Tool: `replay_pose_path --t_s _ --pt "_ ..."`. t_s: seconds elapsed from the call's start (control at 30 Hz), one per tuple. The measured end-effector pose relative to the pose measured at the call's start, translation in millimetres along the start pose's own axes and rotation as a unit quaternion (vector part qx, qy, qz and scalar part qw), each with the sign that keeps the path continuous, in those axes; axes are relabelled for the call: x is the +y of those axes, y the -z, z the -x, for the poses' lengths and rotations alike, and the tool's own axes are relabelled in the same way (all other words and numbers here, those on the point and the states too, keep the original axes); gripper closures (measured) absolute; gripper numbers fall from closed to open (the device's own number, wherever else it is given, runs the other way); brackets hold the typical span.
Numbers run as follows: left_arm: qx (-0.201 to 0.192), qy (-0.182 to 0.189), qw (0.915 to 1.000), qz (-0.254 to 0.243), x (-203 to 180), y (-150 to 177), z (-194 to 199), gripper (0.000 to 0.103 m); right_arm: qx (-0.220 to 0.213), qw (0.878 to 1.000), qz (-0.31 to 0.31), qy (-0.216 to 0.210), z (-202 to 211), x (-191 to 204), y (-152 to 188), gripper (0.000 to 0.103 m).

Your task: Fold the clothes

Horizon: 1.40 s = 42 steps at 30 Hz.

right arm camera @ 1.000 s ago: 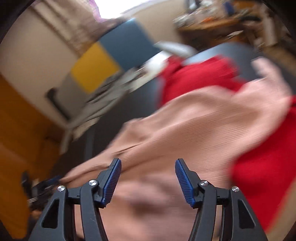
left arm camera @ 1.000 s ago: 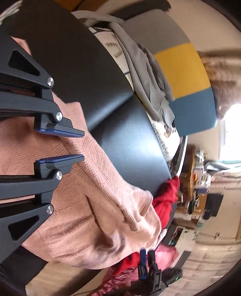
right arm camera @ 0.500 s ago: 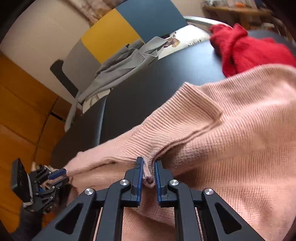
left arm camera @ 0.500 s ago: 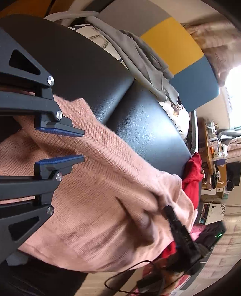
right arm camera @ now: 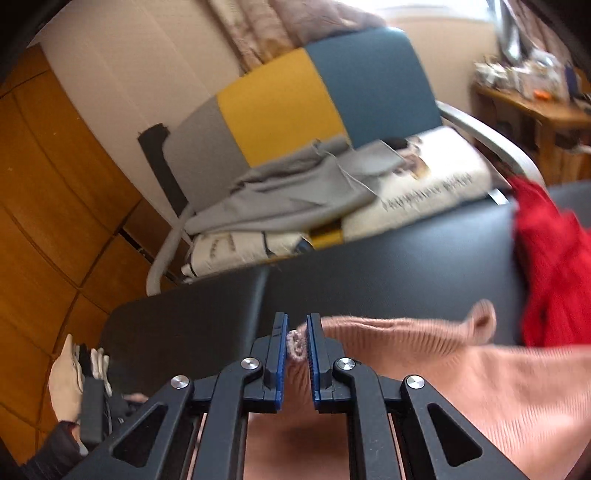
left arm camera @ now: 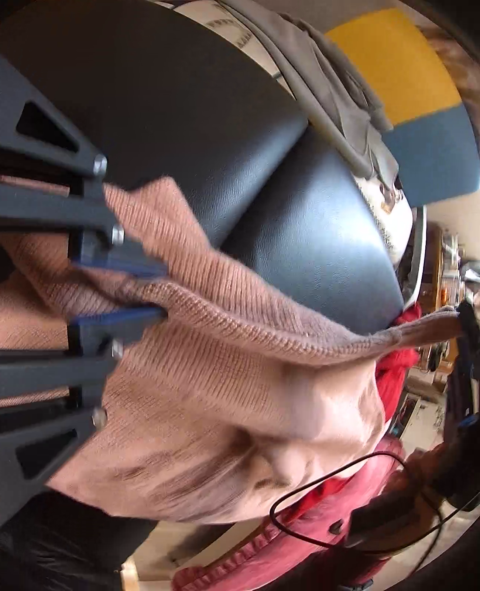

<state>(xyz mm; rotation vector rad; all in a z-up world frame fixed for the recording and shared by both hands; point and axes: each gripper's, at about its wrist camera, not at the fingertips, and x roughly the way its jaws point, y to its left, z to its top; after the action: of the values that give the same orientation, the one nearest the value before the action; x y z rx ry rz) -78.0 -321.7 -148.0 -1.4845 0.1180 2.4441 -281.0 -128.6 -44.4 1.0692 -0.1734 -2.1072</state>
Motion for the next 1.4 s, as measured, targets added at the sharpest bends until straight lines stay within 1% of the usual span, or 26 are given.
replay_pose_path --t_s 0.07,0.13,0.2,0.23,0.27,0.33,0.4,0.43,0.47,0.53,0.57,0.6,0.63,0.67,0.73,0.8,0.87,0.93,0.97,1.0,1.03,1.07,1.1,1.23,1.37,1.4 --pt "-0.019 -0.007 0.999 0.04 16 -2 6 0.1 -0.003 1.0 0.01 -0.009 -14 15 -21 0.094" --pt "-0.04 -0.026 0.9941 0.097 42 -2 13 0.1 -0.006 1.0 0.018 -0.017 -26 26 -37 0.103" --pt "-0.057 -0.029 0.9879 0.142 66 -4 18 0.1 -0.011 0.999 0.021 -0.024 -42 36 -54 0.103" --pt "-0.057 -0.039 0.9859 0.152 75 -5 18 0.1 -0.012 0.999 0.023 -0.023 -51 40 -61 0.103" --pt "-0.053 -0.054 0.9839 0.162 84 -7 15 0.1 -0.013 0.999 0.025 -0.023 -59 44 -68 0.103" --pt "-0.035 -0.065 0.9827 0.17 96 -10 4 0.1 -0.012 0.999 0.021 -0.02 -75 48 -79 0.103" --pt "-0.015 -0.076 0.9826 0.169 104 -11 -10 0.1 -0.006 1.0 0.017 -0.014 -86 50 -82 0.103" --pt "-0.012 -0.072 0.983 0.168 104 -10 -13 0.1 -0.003 1.0 0.024 -0.007 -88 52 -80 0.102" --pt "-0.013 -0.072 0.9831 0.168 104 -7 -14 0.1 0.011 1.0 0.027 -0.005 -89 49 -73 0.101" --pt "-0.017 -0.065 0.9833 0.169 106 -5 -13 0.1 0.039 0.998 0.04 0.032 -92 38 -58 0.099" --pt "-0.021 -0.061 0.9832 0.171 108 -4 -12 0.1 0.054 0.996 0.047 0.051 -93 32 -49 0.092" --pt "-0.024 -0.058 0.9831 0.172 110 -4 -11 0.1 0.072 0.993 0.056 0.073 -97 23 -39 0.074" --pt "-0.024 -0.056 0.9837 0.169 111 -5 -12 0.099 0.09 0.989 0.066 0.094 -100 14 -28 0.061" --pt "-0.023 -0.054 0.984 0.168 113 -4 -13 0.099 0.108 0.985 0.074 0.114 -103 5 -18 0.041" --pt "-0.021 -0.052 0.9848 0.165 114 -3 -13 0.099 0.13 0.977 0.078 0.15 -108 -14 2 0.039" --pt "-0.02 -0.051 0.9852 0.163 116 -3 -14 0.099 0.135 0.968 0.081 0.197 -114 -28 14 0.039" --pt "-0.02 -0.046 0.9836 0.173 116 -1 -12 0.099 0.155 0.963 0.074 0.206 -126 -37 22 0.039" --pt "-0.022 -0.049 0.9828 0.177 116 1 -11 0.099 0.173 0.959 0.068 0.213 -137 -46 30 0.039" --pt "-0.023 -0.051 0.9823 0.178 116 2 -11 0.099 0.167 0.961 0.073 0.207 -137 -43 30 0.043" --pt "-0.027 -0.054 0.9813 0.183 116 5 -10 0.099 0.162 0.963 0.079 0.202 -138 -40 29 0.054" --pt "-0.031 -0.056 0.9801 0.188 115 8 -9 0.099 0.156 0.964 0.084 0.197 -138 -37 29 0.061" --pt "-0.035 -0.057 0.9783 0.196 116 10 -8 0.099 0.151 0.965 0.09 0.192 -139 -33 28 0.08" --pt "-0.039 -0.062 0.9762 0.204 118 13 -6 0.099 0.151 0.965 0.096 0.19 -142 -29 27 0.09" --pt "-0.062 -0.089 0.9682 0.225 127 25 8 0.1 0.142 0.966 0.114 0.181 -153 -10 18 0.092" --pt "-0.096 -0.115 0.957 0.248 142 34 33 0.1 0.104 0.974 0.119 0.16 -160 12 -2 0.092" --pt "-0.102 -0.126 0.9544 0.251 146 34 39 0.1 0.095 0.976 0.12 0.156 -162 18 -8 0.092"
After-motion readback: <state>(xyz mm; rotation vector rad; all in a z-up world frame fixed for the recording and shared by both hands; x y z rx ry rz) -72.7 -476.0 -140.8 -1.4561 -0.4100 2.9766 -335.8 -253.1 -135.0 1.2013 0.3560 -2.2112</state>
